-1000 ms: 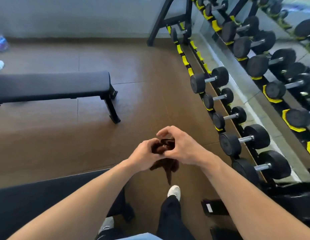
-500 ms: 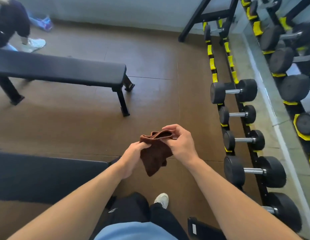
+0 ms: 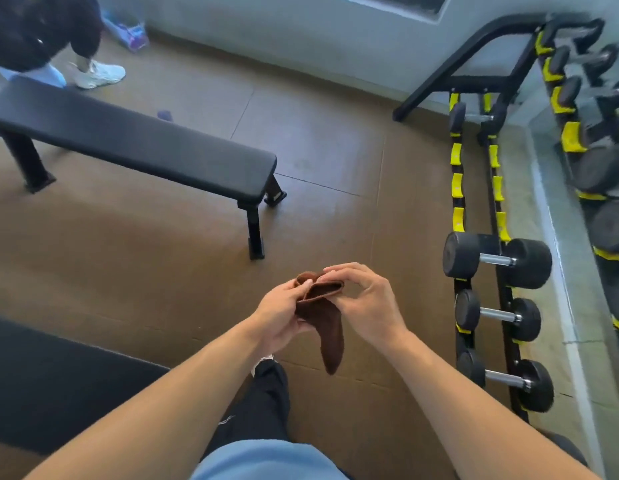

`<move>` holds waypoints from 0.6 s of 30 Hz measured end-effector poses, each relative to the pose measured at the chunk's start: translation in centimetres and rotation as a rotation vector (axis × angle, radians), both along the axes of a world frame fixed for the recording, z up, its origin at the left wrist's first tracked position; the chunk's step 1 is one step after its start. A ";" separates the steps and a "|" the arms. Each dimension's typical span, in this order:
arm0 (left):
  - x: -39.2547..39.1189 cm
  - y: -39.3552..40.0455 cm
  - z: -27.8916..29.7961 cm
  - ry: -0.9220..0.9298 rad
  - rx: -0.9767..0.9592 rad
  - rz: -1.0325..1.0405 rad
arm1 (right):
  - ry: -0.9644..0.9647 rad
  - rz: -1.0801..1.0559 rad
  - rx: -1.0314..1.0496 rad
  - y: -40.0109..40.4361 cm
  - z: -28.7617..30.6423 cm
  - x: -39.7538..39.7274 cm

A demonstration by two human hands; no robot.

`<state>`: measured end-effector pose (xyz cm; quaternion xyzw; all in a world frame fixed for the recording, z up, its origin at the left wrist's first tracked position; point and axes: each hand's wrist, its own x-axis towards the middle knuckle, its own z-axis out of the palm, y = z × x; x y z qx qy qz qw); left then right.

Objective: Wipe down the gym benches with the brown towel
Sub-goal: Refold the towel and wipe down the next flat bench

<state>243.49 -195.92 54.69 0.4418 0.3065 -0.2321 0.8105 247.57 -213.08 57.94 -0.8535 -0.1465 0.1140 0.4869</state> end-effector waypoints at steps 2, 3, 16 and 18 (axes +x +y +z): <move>3.6 0.8 -0.2 -0.023 0.015 0.062 | -0.082 -0.034 0.015 1.1 -0.5 3.1; 5.4 1.3 0.0 -0.027 0.023 0.096 | -0.118 -0.057 0.010 1.6 -0.6 4.7; 23.4 9.4 -0.1 -0.045 0.085 -0.003 | 0.220 0.140 -0.049 9.3 -0.3 26.7; 26.0 10.2 -0.2 -0.020 0.140 -0.037 | 0.258 0.147 -0.034 10.4 -1.2 30.3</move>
